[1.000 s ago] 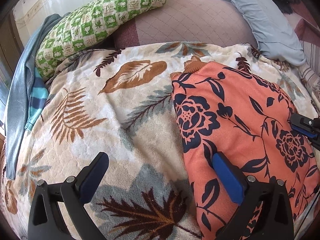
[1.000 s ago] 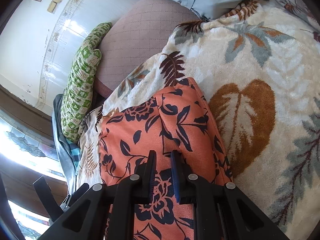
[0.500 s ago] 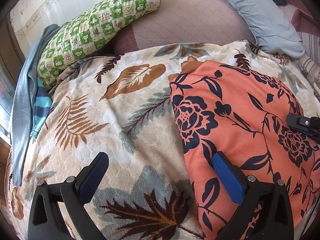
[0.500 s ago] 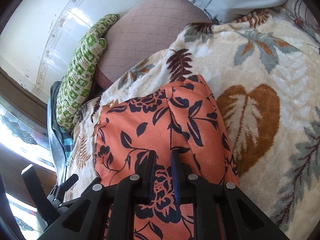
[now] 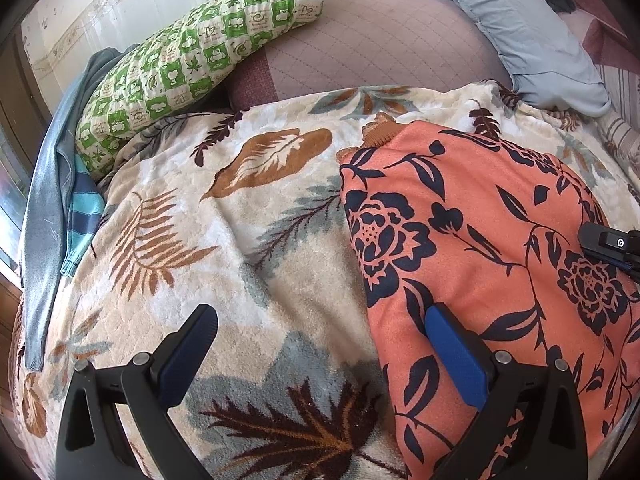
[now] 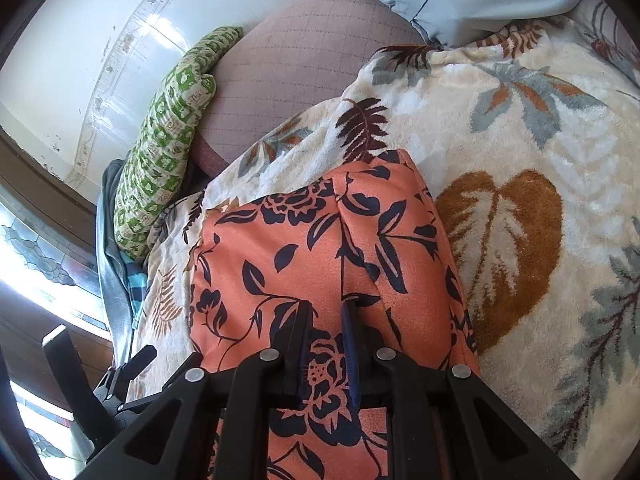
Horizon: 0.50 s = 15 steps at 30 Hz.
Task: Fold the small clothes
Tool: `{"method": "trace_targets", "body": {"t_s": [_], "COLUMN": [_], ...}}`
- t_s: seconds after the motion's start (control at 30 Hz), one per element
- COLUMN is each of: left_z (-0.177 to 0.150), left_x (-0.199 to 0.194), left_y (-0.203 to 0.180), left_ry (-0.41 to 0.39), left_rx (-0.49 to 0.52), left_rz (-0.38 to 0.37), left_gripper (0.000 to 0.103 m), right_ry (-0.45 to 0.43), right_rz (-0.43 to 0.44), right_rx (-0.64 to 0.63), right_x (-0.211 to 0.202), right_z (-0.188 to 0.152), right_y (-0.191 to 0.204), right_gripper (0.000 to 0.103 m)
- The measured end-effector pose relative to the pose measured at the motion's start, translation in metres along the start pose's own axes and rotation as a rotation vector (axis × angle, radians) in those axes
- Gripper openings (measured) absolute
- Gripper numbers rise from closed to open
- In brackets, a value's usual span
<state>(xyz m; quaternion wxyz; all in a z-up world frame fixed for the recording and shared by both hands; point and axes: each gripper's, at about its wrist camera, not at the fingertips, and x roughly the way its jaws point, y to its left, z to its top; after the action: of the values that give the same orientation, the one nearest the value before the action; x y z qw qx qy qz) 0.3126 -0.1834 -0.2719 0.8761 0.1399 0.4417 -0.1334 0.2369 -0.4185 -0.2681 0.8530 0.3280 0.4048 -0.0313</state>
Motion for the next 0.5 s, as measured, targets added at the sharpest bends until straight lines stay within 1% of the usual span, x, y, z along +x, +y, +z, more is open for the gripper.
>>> {"method": "trace_targets", "body": {"t_s": [0.23, 0.27, 0.33, 0.5], "left_z": [0.0, 0.0, -0.001, 0.0], "left_x": [0.001, 0.001, 0.002, 0.001], "left_y": [0.001, 0.001, 0.001, 0.005], "left_ry": [0.001, 0.001, 0.003, 0.014], "left_rx": [-0.006, -0.006, -0.009, -0.024], "left_rz": [-0.008, -0.008, -0.011, -0.028], "left_gripper": [0.103, 0.103, 0.103, 0.103], "right_ry": [-0.041, -0.037, 0.004, 0.011], "right_rz": [0.023, 0.016, -0.025, -0.012], "right_rx": [-0.031, -0.038, -0.038, -0.035], "right_x": [-0.009, -0.007, 0.005, 0.007], "right_z": [-0.001, -0.002, -0.004, -0.003], "right_y": [0.008, 0.009, 0.005, 0.001], "right_gripper": [0.018, 0.018, 0.018, 0.018]}}
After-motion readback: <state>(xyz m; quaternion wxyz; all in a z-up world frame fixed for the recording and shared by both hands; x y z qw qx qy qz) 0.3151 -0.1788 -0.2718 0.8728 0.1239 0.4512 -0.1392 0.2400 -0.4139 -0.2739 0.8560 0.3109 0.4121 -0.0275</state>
